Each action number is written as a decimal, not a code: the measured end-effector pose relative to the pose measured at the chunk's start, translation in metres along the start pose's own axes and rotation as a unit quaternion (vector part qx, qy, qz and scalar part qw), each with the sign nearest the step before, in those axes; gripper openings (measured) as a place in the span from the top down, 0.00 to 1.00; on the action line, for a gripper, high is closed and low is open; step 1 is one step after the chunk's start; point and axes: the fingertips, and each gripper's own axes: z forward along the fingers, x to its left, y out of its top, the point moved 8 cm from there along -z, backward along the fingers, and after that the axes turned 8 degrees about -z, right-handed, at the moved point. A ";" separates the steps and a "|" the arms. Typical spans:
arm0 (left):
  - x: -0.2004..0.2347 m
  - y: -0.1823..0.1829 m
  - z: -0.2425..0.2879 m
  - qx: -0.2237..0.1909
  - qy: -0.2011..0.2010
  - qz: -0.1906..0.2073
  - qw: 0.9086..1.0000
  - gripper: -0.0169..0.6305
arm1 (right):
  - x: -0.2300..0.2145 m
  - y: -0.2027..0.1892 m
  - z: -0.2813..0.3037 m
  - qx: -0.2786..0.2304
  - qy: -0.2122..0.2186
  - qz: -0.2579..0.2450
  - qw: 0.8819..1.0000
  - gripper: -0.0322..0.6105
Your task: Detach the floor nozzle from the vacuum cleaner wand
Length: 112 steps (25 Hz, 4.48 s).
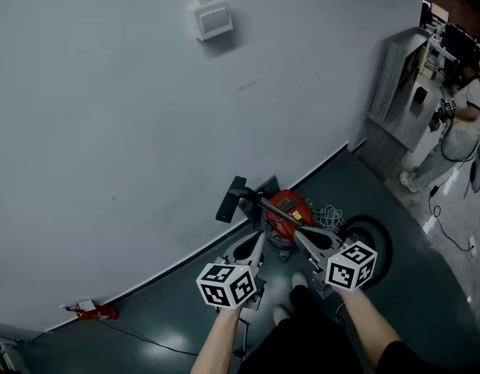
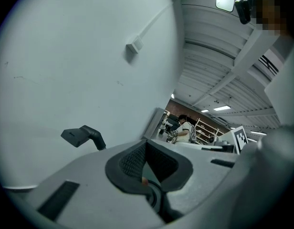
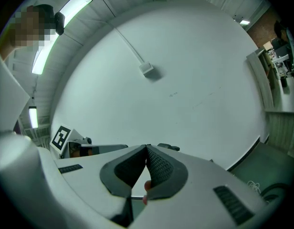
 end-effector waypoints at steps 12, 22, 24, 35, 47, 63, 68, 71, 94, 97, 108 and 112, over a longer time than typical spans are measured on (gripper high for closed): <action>0.036 0.014 0.053 0.003 0.039 -0.032 0.999 0.97 | -0.059 0.008 0.053 0.029 0.028 0.018 0.999 0.92; 0.055 0.014 0.084 -0.001 0.082 -0.060 0.995 0.97 | -0.096 0.004 0.089 0.062 0.065 0.030 0.996 0.92; 0.057 0.014 0.089 -0.003 0.092 -0.064 0.994 0.97 | -0.103 0.003 0.094 0.067 0.072 0.034 0.995 0.92; 0.062 0.009 0.105 -0.016 0.143 -0.086 0.986 0.97 | -0.123 0.001 0.114 0.090 0.101 0.011 0.991 0.92; 0.095 -0.009 0.123 -0.040 0.191 -0.158 0.968 0.88 | -0.143 -0.037 0.138 0.128 0.103 -0.155 0.974 0.91; 0.145 -0.028 0.159 -0.054 0.265 -0.254 0.929 0.64 | -0.151 -0.128 0.189 0.190 0.149 -0.323 0.915 0.70; 0.151 -0.027 0.171 -0.064 0.275 -0.246 0.927 0.63 | -0.153 -0.137 0.205 0.184 0.155 -0.337 0.910 0.69; 0.157 -0.025 0.175 -0.069 0.276 -0.251 0.925 0.63 | -0.151 -0.136 0.213 0.176 0.159 -0.341 0.910 0.69; 0.153 -0.016 0.177 -0.057 0.273 -0.163 0.946 0.70 | -0.146 -0.127 0.225 0.175 0.175 -0.338 0.908 0.70; 0.159 -0.018 0.173 -0.061 0.241 -0.226 0.942 0.70 | -0.145 -0.128 0.223 0.172 0.175 -0.336 0.909 0.70; 0.145 -0.017 0.173 -0.061 0.257 -0.110 0.958 0.70 | -0.145 -0.126 0.220 0.176 0.175 -0.335 0.909 0.70; 0.154 -0.022 0.167 -0.095 0.218 -0.209 0.949 0.70 | -0.144 -0.126 0.218 0.175 0.180 -0.333 0.909 0.70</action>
